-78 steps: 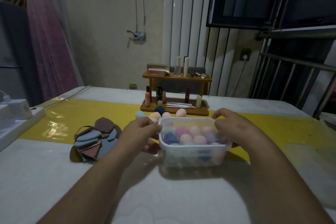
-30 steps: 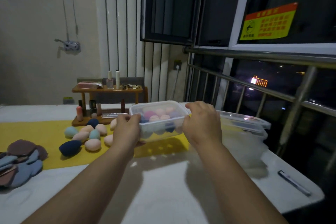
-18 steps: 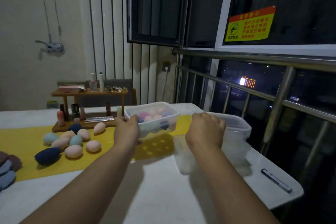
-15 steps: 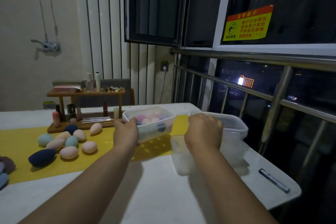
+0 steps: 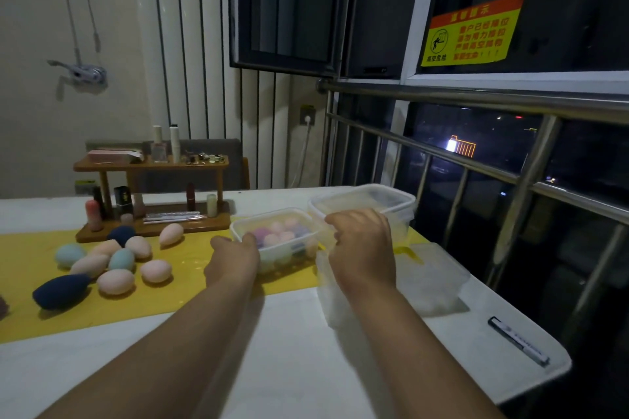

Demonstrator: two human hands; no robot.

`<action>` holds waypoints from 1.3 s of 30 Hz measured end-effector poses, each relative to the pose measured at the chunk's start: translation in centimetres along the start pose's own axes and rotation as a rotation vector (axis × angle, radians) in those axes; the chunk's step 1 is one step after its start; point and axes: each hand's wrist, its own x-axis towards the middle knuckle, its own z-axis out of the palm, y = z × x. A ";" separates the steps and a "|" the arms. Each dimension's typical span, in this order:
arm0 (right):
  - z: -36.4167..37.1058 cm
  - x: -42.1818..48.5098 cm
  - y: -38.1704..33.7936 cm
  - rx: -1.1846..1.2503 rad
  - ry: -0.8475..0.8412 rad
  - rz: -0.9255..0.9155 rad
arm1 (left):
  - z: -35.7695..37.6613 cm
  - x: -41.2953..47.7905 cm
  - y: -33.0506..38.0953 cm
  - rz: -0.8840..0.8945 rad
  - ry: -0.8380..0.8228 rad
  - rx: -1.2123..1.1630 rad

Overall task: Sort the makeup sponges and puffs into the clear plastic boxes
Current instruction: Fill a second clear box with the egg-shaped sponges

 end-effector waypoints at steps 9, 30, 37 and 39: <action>1.7 0.2 -4.6 0.114 -0.006 -0.050 | -3.3 -1.2 1.4 0.180 -0.109 -0.486; 7.8 -1.9 -15.7 0.572 -0.043 -0.253 | -19.9 1.2 -5.3 0.096 -0.160 -0.531; 10.0 0.9 -13.5 0.740 -0.587 0.289 | -21.9 1.3 -7.4 0.044 -0.124 -0.346; 10.6 0.5 -13.0 0.751 -0.726 0.238 | -21.6 1.2 -8.0 0.034 -0.142 -0.332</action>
